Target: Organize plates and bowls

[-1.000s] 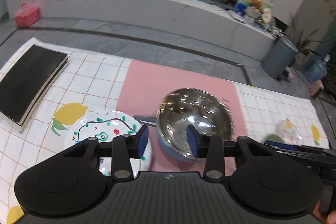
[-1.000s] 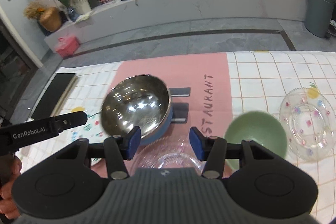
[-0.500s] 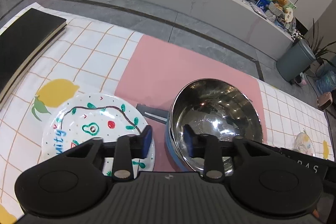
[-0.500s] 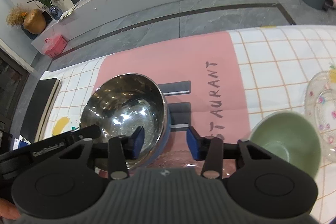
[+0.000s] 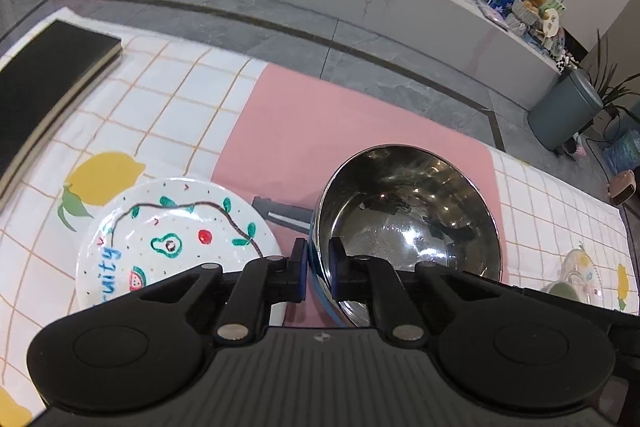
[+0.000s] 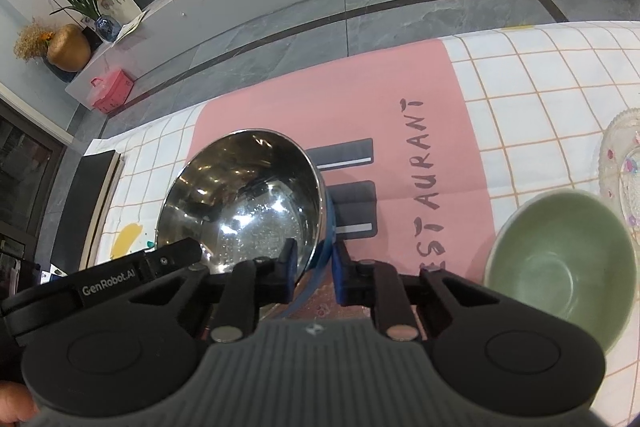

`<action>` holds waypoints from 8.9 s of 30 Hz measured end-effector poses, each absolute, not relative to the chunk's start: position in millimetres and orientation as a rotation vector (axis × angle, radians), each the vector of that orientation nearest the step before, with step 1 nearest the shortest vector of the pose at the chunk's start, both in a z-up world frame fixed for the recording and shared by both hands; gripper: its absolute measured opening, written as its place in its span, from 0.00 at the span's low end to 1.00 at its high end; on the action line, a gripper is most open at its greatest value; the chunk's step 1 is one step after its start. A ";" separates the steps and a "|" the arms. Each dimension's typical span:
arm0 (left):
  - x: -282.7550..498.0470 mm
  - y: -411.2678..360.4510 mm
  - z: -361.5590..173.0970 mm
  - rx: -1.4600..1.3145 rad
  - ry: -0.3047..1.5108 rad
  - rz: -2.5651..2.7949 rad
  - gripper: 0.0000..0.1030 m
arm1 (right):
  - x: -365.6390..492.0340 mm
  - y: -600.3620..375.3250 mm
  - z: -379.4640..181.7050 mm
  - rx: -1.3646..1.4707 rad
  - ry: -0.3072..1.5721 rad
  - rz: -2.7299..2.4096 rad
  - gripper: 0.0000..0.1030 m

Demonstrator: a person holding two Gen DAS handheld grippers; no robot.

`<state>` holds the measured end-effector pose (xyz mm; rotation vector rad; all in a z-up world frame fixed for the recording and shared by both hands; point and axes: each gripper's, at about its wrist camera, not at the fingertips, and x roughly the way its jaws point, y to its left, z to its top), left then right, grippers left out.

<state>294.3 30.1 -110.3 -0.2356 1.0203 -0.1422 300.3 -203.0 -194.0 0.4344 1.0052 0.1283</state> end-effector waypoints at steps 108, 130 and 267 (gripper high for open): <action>17.2 106.9 -84.3 -0.294 1.043 0.034 0.06 | 31.6 -164.6 -171.5 0.375 1.046 0.362 0.01; 62.4 46.9 -27.4 -0.217 0.918 -0.170 0.18 | 55.8 -244.7 -148.3 0.385 0.939 0.172 0.20; 22.7 73.8 -75.4 -0.210 1.112 0.062 0.09 | 36.1 -136.7 -169.4 0.307 1.107 0.365 0.06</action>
